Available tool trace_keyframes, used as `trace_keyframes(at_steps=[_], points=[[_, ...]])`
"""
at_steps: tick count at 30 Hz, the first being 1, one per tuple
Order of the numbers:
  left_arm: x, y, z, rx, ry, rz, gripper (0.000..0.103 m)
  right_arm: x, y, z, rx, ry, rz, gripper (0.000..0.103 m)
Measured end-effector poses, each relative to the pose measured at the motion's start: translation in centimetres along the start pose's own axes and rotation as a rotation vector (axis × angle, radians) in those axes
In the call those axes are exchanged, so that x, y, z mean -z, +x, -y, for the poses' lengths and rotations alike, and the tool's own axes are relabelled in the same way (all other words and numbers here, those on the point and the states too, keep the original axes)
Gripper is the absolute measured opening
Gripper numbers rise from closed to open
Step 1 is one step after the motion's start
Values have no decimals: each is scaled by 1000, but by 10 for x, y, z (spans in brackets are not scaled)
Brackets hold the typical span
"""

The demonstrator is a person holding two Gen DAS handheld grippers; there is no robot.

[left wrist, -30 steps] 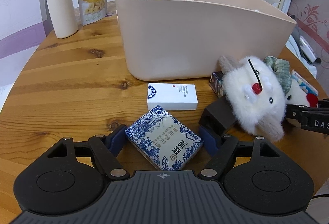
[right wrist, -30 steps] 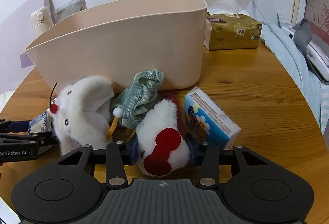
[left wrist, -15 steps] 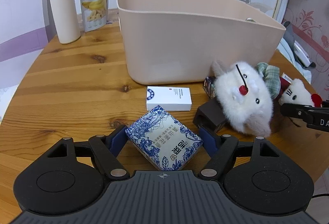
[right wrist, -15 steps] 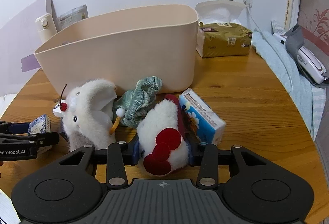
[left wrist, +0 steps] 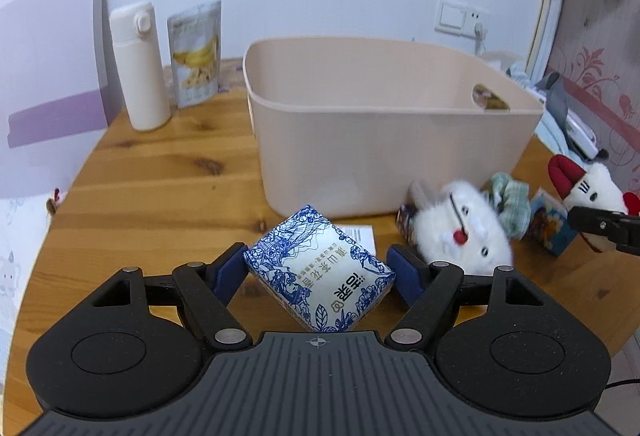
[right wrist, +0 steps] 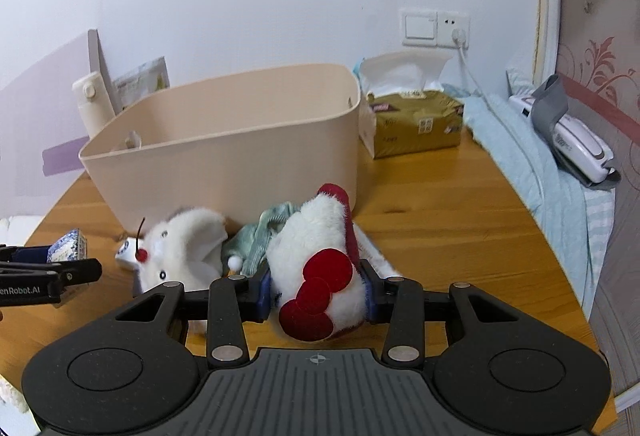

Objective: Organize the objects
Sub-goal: 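Lift the box and cat plush and carry both over the bin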

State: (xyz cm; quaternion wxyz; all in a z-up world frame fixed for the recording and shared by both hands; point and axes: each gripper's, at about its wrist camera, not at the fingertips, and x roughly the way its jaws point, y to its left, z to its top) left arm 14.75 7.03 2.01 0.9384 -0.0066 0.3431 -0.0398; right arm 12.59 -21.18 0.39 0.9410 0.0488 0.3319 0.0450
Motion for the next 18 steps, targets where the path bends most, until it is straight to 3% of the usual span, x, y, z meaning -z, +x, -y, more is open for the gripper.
trace_keyframes(at_steps=[18], points=[[-50, -25, 14, 9, 55, 146, 77, -29, -24, 8, 7, 20, 101, 40]])
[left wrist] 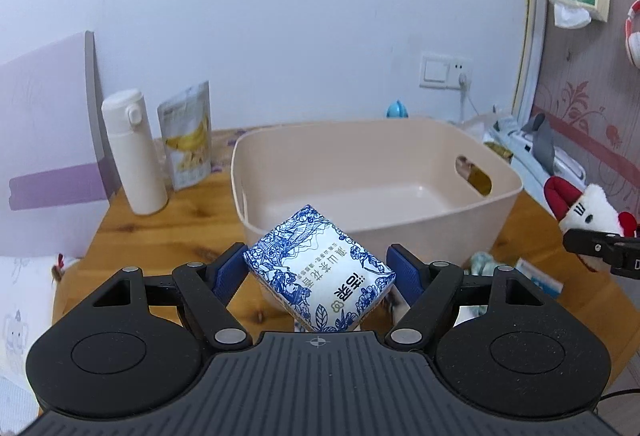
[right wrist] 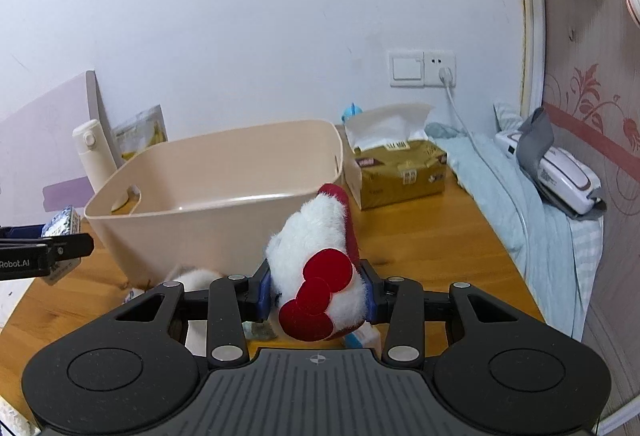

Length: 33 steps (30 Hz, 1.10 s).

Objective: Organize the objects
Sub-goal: 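Lift the box and cat plush and carry both over the bin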

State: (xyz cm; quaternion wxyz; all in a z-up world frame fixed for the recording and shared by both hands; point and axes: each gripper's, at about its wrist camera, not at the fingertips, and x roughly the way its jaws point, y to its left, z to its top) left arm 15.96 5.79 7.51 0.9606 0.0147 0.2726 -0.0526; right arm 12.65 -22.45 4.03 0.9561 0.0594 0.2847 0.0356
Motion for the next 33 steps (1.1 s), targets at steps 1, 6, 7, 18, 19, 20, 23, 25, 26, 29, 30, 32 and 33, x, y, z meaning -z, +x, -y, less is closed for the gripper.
trace_keyframes(at_steps=[1, 6, 7, 18, 19, 20, 23, 25, 26, 29, 30, 32, 33], points=[[-3, 0, 0, 1, 2, 6, 77, -2, -1, -1, -1, -2, 5, 40], [-15, -1, 1, 5, 15, 28, 77, -10, 0, -2, -1, -2, 23, 40], [-17, -1, 2, 4, 18, 31, 77, -12, 0, -2, -1, 1, 26, 40], [-39, 15, 5, 12, 28, 50, 77, -32, 7, -4, 1, -2, 55, 40], [-40, 17, 6, 12, 29, 50, 77, -34, 8, -5, 1, -3, 57, 40], [-42, 20, 7, 10, 30, 52, 77, -36, 9, -6, 0, -4, 58, 40], [-48, 31, 10, 10, 28, 44, 77, -43, 14, -7, -3, -5, 67, 40], [-50, 39, 11, 13, 28, 38, 77, -48, 17, -7, -4, -4, 71, 40], [-51, 42, 12, 12, 28, 36, 77, -50, 20, -7, -4, -5, 71, 40], [-54, 54, 14, 12, 30, 25, 77, -54, 27, -9, -9, -7, 70, 40], [-54, 58, 14, 13, 31, 21, 77, -56, 30, -10, -13, -9, 69, 40], [-56, 66, 13, 14, 31, 12, 77, -60, 36, -12, -20, -12, 66, 40], [-57, 70, 12, 13, 30, 8, 77, -62, 39, -13, -22, -14, 65, 40]])
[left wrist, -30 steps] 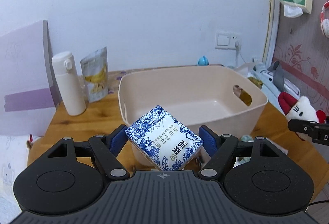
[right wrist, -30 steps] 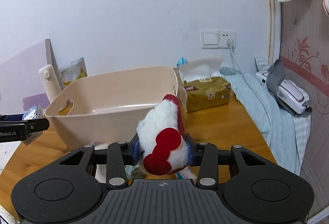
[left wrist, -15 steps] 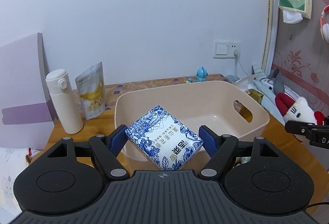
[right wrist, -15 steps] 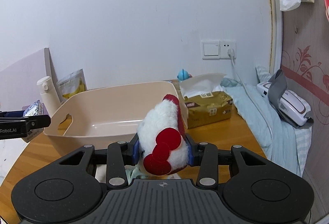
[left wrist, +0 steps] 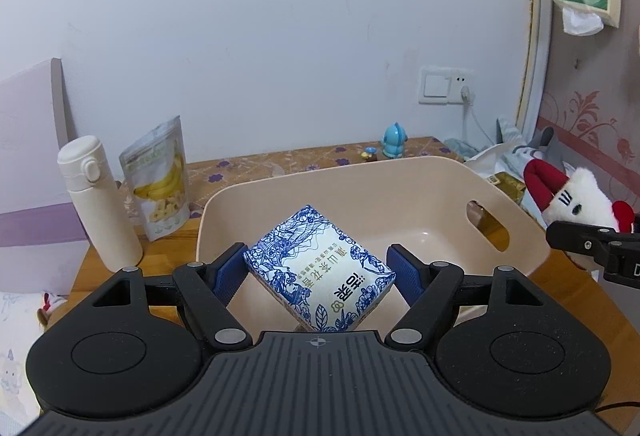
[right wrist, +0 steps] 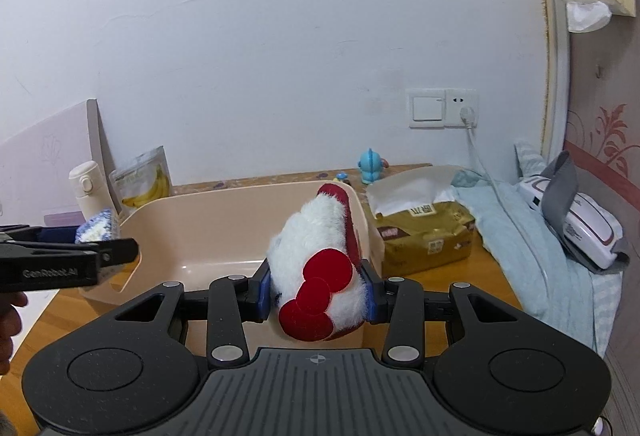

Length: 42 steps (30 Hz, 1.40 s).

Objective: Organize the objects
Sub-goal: 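Lift the box and cat plush and carry both over the bin, then open the right tool to drop the cat plush into the bin while the left tool lowers the box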

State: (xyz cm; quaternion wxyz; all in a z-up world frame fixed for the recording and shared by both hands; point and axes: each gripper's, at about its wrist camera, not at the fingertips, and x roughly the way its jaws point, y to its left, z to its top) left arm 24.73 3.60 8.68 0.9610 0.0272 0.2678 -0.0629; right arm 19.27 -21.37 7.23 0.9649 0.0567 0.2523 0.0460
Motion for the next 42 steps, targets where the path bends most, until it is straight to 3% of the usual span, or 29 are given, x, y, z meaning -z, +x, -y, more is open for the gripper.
trace_keyframes(at_steps=[14, 27, 42], points=[[-6, 57, -11, 11, 8, -87, 77, -10, 48, -16, -4, -38, -63, 40], [-5, 95, -4, 22, 105, -176, 77, -11, 86, -27, -13, -60, -133, 40], [-6, 110, -5, 39, 120, -266, 77, -4, 105, -33, 5, -100, -202, 41]])
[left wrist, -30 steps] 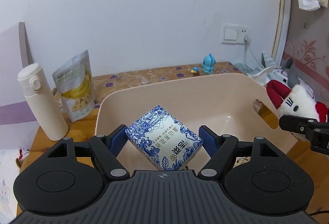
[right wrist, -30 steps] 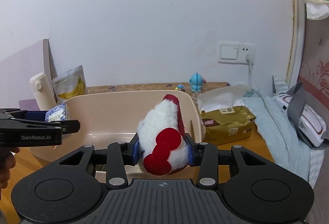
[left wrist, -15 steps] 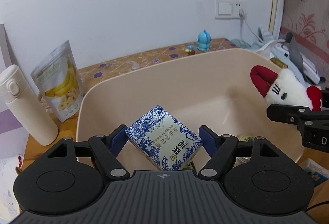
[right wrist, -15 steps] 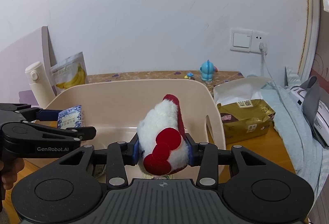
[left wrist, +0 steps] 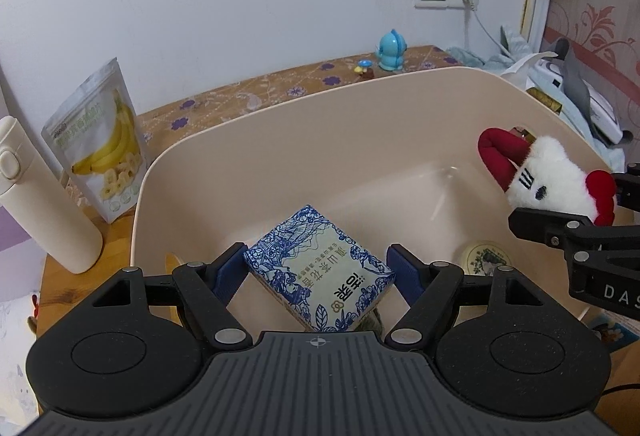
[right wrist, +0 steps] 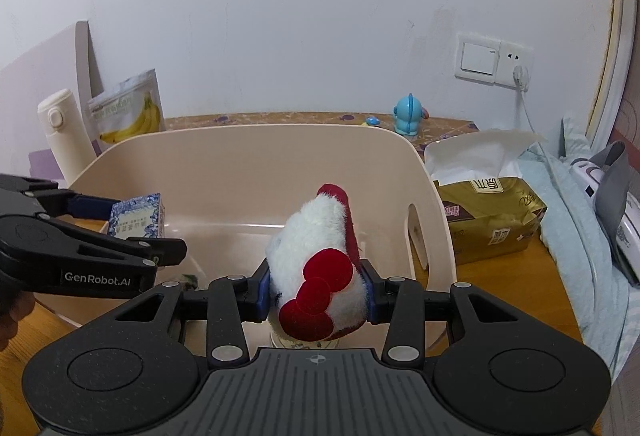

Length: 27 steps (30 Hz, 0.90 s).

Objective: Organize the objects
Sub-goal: 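Open the right tool to drop the cat plush into the bin while the left tool lowers the box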

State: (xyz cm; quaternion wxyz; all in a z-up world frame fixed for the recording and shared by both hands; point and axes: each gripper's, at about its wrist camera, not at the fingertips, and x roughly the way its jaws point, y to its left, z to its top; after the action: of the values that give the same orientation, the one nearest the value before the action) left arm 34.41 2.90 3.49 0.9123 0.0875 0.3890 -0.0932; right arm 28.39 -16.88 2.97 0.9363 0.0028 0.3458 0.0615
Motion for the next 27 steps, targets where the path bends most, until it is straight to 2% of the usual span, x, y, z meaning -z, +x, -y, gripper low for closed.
trace_keyframes(at_steps=[9, 12, 14, 18, 21, 24, 27], points=[[-4, 7, -3, -12, -23, -62, 77, 1, 3, -5, 34, -53, -38, 44], [-3, 7, -1, -13, -17, -69, 78, 2, 3, -5, 32, -55, -37, 53], [-3, 6, 0, -29, -19, -72, 78, 3, 0, -5, 25, -51, -29, 53], [0, 2, 0, -74, -49, -50, 78, 3, -8, -6, 29, -51, -13, 64], [2, -3, -2, -82, -61, -43, 78, 3, -19, -5, 27, -48, 9, 72], [4, -15, -5, -83, -87, 3, 78, 3, -31, -2, 30, -44, 31, 79], [2, -26, -5, -85, -92, 29, 78, 3, -39, -1, 40, -43, 40, 81]])
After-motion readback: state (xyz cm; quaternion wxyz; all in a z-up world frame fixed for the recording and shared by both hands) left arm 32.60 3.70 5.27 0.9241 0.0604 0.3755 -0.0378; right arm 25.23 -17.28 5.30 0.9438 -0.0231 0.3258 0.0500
